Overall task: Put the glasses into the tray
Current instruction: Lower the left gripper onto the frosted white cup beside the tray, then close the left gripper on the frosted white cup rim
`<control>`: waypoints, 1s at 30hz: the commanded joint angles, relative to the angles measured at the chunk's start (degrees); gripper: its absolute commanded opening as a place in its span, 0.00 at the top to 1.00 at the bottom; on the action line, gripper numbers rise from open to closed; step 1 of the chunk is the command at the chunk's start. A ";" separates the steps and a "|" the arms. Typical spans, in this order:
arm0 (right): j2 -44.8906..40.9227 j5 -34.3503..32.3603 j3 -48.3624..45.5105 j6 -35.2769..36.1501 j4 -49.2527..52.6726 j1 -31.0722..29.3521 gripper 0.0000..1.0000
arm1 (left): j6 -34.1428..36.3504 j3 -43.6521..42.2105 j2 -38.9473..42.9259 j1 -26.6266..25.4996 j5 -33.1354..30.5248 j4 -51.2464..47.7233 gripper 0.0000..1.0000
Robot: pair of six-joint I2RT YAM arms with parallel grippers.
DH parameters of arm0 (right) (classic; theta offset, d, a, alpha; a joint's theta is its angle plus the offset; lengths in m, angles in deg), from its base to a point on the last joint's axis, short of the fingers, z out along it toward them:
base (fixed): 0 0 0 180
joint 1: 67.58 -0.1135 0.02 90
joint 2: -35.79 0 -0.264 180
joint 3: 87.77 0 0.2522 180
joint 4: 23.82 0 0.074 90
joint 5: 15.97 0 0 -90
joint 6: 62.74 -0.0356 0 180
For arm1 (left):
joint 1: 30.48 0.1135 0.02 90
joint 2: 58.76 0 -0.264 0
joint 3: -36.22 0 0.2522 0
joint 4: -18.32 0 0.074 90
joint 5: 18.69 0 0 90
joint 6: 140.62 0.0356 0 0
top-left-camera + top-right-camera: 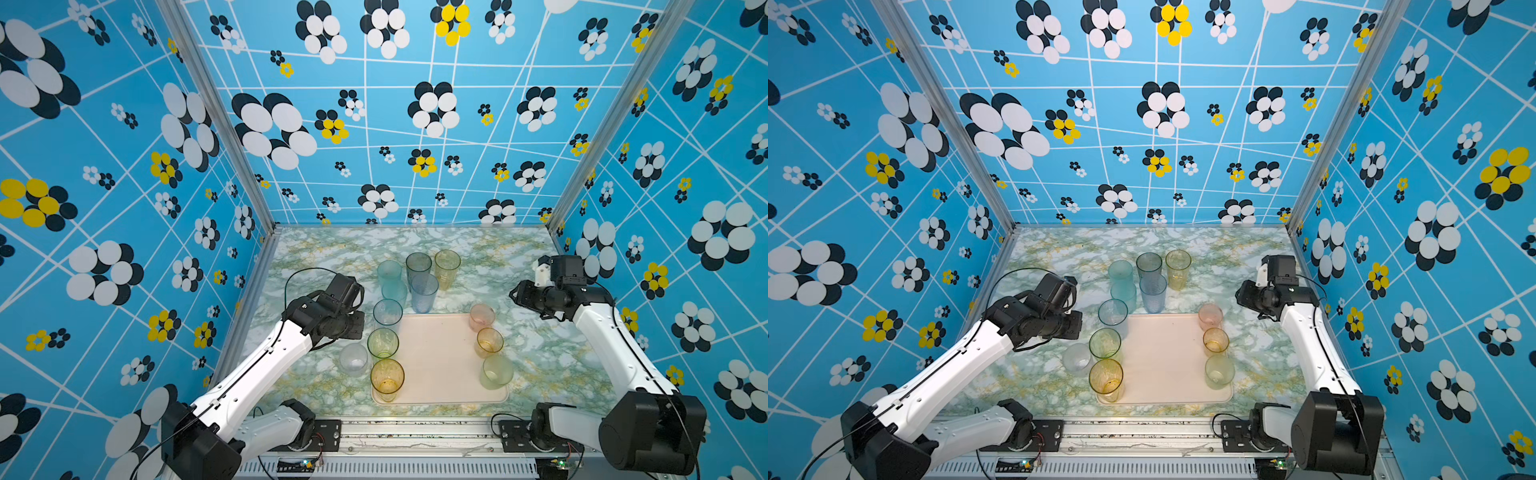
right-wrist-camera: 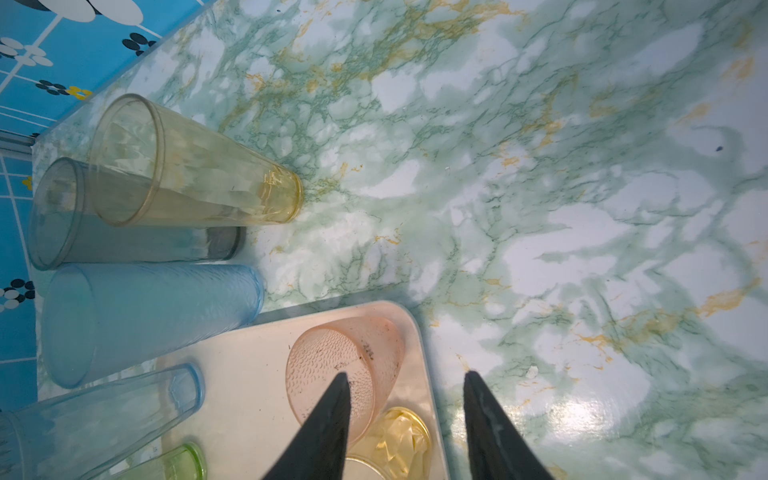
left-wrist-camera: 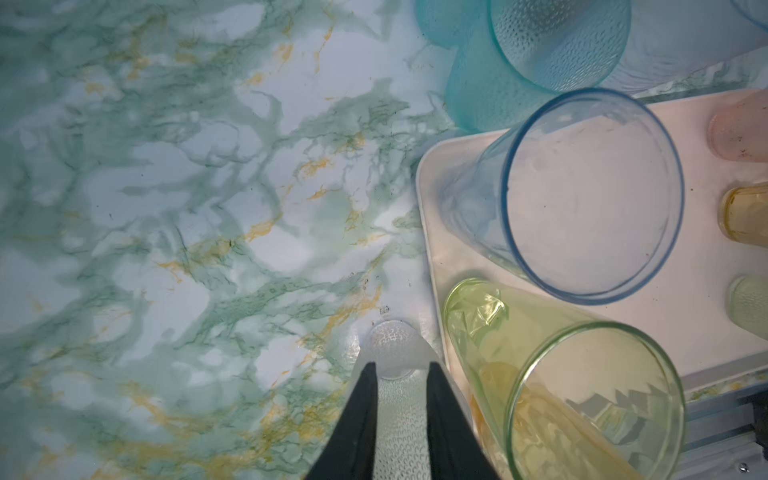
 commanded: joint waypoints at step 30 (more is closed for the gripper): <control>-2.07 3.31 -1.74 0.45 -2.02 0.07 0.53 | -5.88 -8.41 2.42 2.54 -0.11 -3.72 0.77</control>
